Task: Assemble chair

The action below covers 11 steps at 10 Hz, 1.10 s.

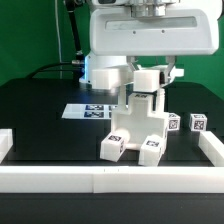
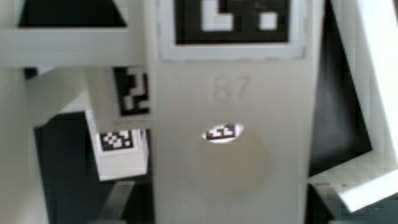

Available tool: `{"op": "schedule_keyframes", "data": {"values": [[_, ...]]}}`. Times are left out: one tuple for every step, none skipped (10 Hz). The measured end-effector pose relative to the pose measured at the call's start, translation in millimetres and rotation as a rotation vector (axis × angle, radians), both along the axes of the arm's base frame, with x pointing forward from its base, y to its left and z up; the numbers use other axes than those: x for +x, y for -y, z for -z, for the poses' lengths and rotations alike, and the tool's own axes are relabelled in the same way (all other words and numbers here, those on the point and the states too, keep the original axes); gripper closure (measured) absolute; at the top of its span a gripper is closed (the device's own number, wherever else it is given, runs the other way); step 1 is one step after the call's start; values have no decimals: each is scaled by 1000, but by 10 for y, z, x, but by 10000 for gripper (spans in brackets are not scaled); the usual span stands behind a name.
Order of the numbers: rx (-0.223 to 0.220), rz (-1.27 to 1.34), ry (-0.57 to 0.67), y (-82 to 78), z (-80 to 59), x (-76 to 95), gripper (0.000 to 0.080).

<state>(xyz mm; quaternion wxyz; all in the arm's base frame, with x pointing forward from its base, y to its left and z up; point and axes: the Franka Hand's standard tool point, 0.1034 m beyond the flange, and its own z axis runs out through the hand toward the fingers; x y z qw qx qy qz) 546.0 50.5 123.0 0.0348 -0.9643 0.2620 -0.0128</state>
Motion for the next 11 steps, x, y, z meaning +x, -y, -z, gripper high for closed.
{"op": "schedule_keyframes", "data": {"values": [[0, -18, 3, -4, -4, 7, 511], [0, -17, 3, -1, -3, 6, 511], [0, -17, 4, -2, -3, 6, 511], [0, -18, 4, -2, -4, 6, 511], [-2, -47, 6, -6, -5, 5, 511], [-5, -101, 14, -9, -4, -5, 511], [-8, -138, 14, -5, 18, -24, 511], [-9, -157, 10, 13, 39, -38, 511], [-11, -169, 9, 48, 52, -40, 511], [-10, -165, 8, 58, 56, -41, 511], [-10, -166, 7, 55, 61, -43, 511]]}}
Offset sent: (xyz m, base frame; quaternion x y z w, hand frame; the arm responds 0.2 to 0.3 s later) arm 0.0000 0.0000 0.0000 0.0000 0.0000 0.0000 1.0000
